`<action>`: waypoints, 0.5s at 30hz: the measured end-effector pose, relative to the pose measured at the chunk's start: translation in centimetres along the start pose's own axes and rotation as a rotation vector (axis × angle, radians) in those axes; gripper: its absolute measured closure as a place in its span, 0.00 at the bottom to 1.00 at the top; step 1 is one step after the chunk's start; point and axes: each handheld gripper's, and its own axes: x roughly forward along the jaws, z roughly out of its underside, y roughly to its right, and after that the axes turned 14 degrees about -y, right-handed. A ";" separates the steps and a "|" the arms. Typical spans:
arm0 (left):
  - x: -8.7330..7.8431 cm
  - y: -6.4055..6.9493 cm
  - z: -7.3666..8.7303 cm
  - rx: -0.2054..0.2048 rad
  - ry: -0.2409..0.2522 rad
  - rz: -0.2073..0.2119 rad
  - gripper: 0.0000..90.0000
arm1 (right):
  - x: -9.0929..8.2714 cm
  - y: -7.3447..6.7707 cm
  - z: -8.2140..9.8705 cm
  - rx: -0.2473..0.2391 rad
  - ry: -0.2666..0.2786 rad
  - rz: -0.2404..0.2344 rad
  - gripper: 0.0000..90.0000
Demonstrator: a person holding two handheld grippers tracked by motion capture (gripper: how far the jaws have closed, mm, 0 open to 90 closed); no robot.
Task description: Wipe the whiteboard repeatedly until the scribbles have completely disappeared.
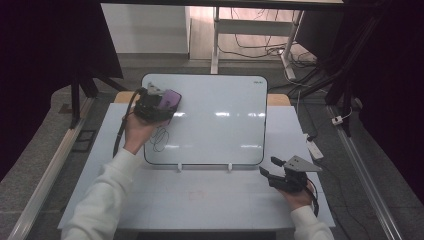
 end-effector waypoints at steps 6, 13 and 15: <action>-0.8 -1.6 0.1 -0.040 0.031 -0.012 0.46 | 0.0 0.1 0.0 0.003 -0.001 0.002 0.42; -2.0 -4.7 -0.3 -0.119 0.069 -0.044 0.46 | 0.0 0.1 0.0 0.002 -0.004 0.005 0.42; -2.1 -5.1 -0.4 -0.127 0.075 -0.039 0.46 | 0.0 0.1 0.0 0.002 -0.007 0.006 0.42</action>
